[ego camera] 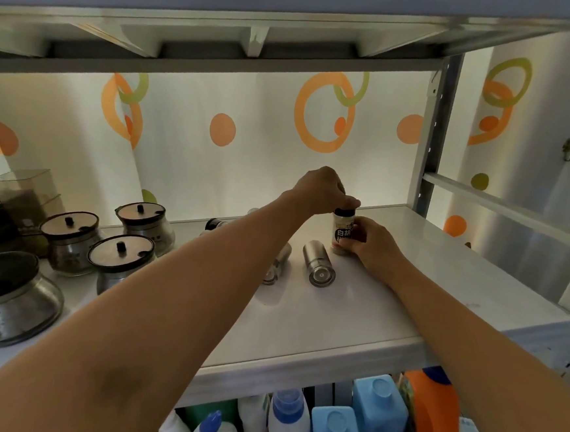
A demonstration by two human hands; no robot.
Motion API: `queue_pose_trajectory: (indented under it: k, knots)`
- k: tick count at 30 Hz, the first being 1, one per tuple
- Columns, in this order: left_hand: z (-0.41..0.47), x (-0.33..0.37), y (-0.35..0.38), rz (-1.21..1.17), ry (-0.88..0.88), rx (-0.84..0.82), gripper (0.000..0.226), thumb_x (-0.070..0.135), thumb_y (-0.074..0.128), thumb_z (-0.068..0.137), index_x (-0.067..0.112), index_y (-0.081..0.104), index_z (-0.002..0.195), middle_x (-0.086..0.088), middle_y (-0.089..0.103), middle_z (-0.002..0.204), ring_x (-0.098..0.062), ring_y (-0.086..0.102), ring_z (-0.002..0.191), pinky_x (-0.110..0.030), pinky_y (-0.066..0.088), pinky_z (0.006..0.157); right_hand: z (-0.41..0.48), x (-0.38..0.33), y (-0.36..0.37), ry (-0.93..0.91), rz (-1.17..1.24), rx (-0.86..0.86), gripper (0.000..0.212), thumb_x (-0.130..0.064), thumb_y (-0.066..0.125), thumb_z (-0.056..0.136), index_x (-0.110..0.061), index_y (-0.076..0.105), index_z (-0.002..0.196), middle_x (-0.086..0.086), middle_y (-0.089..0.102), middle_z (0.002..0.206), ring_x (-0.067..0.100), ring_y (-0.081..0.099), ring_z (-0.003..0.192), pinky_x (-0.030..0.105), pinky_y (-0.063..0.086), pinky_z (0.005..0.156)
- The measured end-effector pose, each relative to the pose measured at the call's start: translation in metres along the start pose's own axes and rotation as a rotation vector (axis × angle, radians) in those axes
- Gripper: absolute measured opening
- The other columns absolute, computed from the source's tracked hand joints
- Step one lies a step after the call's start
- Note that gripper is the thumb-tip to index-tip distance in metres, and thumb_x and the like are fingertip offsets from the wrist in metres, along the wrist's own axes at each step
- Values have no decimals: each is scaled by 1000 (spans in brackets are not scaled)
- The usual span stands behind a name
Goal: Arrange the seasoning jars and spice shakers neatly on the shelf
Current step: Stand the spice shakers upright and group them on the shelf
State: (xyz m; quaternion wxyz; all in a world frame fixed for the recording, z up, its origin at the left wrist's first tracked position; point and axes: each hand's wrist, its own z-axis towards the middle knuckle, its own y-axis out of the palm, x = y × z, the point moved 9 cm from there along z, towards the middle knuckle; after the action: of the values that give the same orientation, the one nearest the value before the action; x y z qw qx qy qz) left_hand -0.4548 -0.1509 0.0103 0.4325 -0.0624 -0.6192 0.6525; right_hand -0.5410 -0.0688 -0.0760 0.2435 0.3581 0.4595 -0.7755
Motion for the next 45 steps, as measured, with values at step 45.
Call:
queue_pose_trajectory:
  k: [45]
  knots:
    - [-81,-19,0,195,-242,-62,25,35,67,79,12,60,84,-2,70,79,-19,72,61,-25,57,64,-50,-33,21,579,4,-369,40,-29,72,87,0,58,111,17,64,93,27,66,78,40,60,80]
